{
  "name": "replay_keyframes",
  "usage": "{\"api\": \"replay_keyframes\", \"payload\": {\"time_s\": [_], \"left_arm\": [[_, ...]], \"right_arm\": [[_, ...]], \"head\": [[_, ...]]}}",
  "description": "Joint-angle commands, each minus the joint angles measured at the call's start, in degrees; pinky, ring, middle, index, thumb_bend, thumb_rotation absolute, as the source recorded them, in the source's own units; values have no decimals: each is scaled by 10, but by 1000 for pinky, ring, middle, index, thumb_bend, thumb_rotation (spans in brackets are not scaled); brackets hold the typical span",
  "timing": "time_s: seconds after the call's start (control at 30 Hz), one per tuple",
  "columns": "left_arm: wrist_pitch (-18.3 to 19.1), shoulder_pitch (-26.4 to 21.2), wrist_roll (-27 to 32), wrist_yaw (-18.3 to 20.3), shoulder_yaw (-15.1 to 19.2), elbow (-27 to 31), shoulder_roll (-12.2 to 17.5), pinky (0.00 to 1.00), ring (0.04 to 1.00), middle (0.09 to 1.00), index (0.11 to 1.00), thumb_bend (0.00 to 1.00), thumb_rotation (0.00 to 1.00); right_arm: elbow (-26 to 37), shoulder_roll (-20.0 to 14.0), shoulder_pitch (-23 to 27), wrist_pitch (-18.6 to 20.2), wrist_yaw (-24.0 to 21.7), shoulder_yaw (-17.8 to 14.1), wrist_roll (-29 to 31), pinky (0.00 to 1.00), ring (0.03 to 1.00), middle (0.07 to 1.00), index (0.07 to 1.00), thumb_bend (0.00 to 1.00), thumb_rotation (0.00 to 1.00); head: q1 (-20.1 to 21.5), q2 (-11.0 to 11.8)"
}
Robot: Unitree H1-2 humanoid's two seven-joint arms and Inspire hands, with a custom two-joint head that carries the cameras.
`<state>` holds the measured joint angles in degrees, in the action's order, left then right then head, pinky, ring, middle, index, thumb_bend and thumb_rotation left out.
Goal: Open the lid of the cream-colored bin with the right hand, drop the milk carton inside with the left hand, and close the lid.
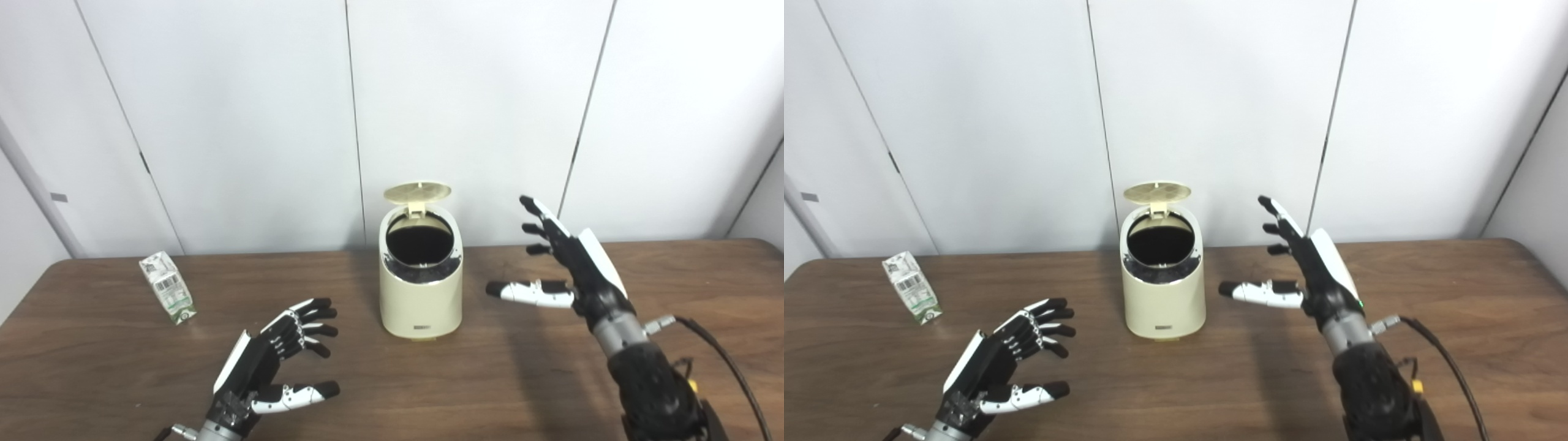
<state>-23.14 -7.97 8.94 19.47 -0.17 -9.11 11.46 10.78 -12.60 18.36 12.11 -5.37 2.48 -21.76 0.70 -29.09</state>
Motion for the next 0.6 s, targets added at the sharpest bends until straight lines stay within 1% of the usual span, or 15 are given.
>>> {"api": "replay_keyframes", "payload": {"time_s": [0.0, 0.1, 0.2, 0.33, 0.47, 0.53, 0.57], "left_arm": [[-6, 23, 10, -3, -4, -18, -10, 576, 715, 804, 848, 785, 111], [-13, 20, 10, -1, -5, -22, -9, 573, 715, 806, 851, 775, 119], [-13, 19, 10, -2, -5, -22, -10, 567, 710, 805, 848, 783, 118], [-13, 19, 9, -4, -3, -21, -11, 566, 709, 803, 848, 782, 111], [-9, 20, 9, -6, -1, -19, -12, 561, 706, 801, 846, 785, 112], [-11, 20, 6, -8, -1, -17, -13, 561, 708, 801, 846, 780, 112], [-11, 20, 5, -9, -2, -17, -13, 561, 709, 802, 846, 776, 109]], "right_arm": [[26, -8, -6, -31, 10, -1, 1, 755, 867, 914, 938, 818, 388], [30, -9, -31, -44, 9, 2, 3, 767, 869, 908, 945, 840, 384], [24, -9, -47, -61, 11, 2, 8, 757, 869, 917, 952, 829, 392], [3, -6, -62, -93, 14, -3, 31, 771, 880, 925, 945, 807, 329], [-15, -6, -71, -124, 17, -5, 43, 780, 885, 931, 940, 803, 294], [-22, -6, -75, -132, 13, -6, 56, 785, 891, 938, 943, 804, 285], [-25, -7, -77, -136, 11, -6, 61, 793, 897, 945, 946, 807, 283]], "head": [[0, -1], [-2, 0], [-3, 1], [-4, 1], [-8, 1], [-14, 1], [-30, 4]]}}
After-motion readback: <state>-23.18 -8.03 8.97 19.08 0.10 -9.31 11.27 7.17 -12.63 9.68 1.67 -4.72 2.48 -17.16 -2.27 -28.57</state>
